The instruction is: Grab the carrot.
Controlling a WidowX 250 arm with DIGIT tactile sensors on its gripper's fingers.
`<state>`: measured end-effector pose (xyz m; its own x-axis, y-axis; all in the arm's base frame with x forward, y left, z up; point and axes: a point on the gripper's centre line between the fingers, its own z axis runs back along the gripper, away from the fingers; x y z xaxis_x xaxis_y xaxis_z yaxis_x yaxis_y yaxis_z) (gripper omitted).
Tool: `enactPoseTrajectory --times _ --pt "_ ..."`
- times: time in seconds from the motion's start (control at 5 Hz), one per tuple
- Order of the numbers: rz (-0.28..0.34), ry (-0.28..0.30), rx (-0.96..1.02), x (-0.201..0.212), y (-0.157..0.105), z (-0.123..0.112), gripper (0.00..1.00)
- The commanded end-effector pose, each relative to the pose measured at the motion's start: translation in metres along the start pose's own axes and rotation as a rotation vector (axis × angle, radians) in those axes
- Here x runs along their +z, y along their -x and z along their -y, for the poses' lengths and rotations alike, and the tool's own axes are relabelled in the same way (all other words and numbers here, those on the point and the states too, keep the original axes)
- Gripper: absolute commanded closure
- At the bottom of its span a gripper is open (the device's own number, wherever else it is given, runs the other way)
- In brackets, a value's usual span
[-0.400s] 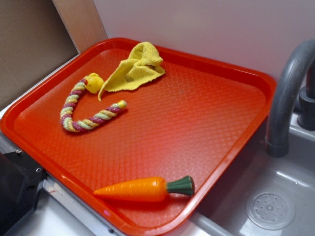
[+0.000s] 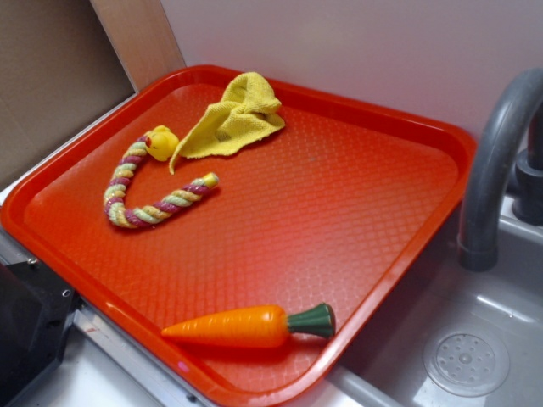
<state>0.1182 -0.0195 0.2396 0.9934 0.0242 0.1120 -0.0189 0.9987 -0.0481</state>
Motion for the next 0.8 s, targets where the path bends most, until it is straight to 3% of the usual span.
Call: enactPoseTrajectory --times 0.0,0.2,0.6 --pt "0.093 0.271 -0.372 -0.020 -0.013 0.064 0.00" --pt "0.118 0.369 -0.570 -0.035 -0.015 0.100 0.00" --pt "0.072 0.222 -0.719 -0.087 -0.008 0.152 0.00"
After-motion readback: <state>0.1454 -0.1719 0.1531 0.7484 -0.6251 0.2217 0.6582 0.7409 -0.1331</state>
